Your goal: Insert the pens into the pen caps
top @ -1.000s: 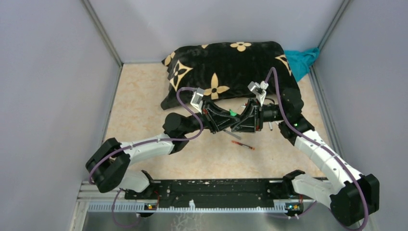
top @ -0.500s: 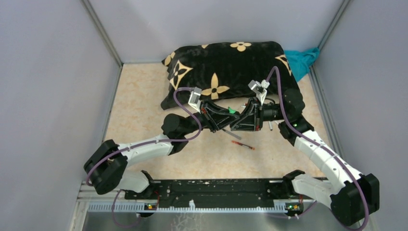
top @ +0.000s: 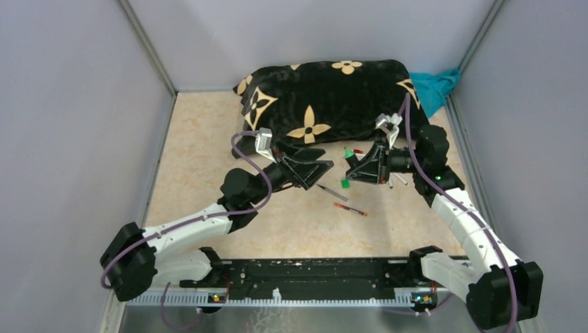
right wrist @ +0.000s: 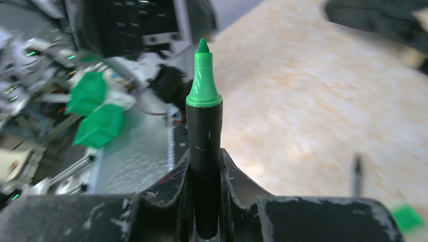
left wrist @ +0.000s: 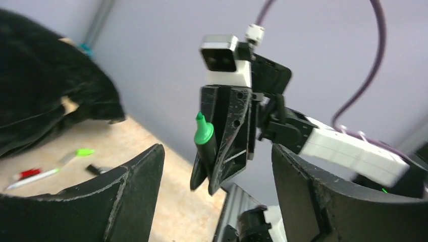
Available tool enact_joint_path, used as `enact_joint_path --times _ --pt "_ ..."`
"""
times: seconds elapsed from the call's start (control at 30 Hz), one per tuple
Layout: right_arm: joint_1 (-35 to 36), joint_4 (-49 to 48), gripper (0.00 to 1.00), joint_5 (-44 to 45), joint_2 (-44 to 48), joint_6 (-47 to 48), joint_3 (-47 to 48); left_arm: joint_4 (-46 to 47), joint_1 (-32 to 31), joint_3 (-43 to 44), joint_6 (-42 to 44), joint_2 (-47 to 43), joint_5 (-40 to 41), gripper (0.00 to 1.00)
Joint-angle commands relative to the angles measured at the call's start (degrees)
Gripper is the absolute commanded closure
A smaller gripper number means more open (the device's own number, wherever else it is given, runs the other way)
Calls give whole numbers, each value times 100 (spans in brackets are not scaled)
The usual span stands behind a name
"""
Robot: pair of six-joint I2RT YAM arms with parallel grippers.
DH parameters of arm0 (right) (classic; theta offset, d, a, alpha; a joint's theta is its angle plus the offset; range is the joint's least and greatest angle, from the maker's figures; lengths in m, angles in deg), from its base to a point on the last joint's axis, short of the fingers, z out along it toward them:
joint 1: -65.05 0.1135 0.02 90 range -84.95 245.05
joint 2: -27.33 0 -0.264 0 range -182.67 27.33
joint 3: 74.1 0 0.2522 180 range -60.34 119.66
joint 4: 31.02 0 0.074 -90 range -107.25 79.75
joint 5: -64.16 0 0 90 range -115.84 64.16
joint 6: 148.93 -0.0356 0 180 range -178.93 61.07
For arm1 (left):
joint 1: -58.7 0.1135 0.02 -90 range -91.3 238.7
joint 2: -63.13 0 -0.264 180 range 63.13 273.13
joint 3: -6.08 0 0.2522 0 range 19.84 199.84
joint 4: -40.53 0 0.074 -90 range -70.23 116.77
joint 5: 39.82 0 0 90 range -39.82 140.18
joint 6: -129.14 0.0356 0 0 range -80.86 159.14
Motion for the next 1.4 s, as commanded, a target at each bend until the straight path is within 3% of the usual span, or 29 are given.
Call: enact_joint_path --times 0.0,0.07,0.2,0.43,0.6,0.77,1.07,1.37 --pt "-851 2086 100 623 248 1985 -22 -2001 13 -25 143 -434 1434 17" --pt "-1197 2715 100 1225 205 2868 -74 -2967 16 301 -6 -361 1647 19" --pt "-1756 3110 100 2208 122 3562 -160 -4550 16 1237 -415 469 1710 36" --pt "-2120 2555 100 2613 -16 3543 -482 -7643 -17 3481 -1012 2803 1847 37" --pt "-2148 2327 100 2619 -10 3488 -634 -9058 -132 5154 -1186 4364 2227 39" --pt "-2187 2223 100 2573 -22 3451 -703 -9605 -246 6033 -1297 5182 2280 46" --pt "-2225 2017 100 2381 -162 3341 -753 -9764 -358 6711 -1307 5801 2229 48" --pt "-2271 1975 100 2337 -181 3314 -766 -10952 -432 7849 -1503 6594 2566 50"
